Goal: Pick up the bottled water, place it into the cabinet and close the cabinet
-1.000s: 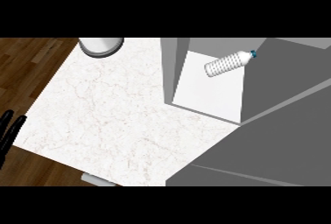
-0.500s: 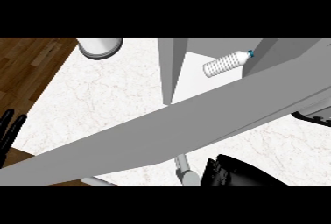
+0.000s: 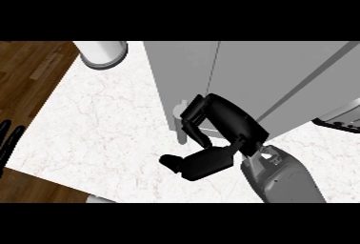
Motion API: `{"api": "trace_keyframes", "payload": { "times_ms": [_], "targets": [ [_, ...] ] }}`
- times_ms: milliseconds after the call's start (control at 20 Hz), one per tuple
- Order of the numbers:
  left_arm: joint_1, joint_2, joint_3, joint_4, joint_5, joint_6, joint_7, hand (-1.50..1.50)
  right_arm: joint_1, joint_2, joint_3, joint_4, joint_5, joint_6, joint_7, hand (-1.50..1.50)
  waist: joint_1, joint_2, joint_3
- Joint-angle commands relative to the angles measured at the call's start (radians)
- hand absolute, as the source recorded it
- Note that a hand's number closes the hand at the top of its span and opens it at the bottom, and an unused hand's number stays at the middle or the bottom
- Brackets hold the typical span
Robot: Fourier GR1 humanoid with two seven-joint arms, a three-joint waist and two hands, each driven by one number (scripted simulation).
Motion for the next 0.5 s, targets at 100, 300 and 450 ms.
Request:
{"api": "trace_keyframes", "payload": {
  "times_ms": [100,300,450],
  "targets": [
    [-0.005,-0.002,0.012,0.015,0.003,-0.005,-0.003,-1.5,-0.267,0.048,-0.106,0.26,0.045,-0.198,-0.005,1.5,-0.022,0.001,0.004],
    [0.031,0.0,0.026,0.029,0.02,-0.05,-0.015,-1.5,-0.357,0.049,-0.162,0.399,0.033,-0.291,-0.041,1.5,-0.024,-0.003,0.006],
    [0.033,-0.011,0.023,0.036,0.026,-0.042,-0.011,-1.5,-0.386,0.049,-0.17,0.429,0.003,-0.376,-0.05,-1.5,-0.038,-0.002,0.007]
  ]
}}
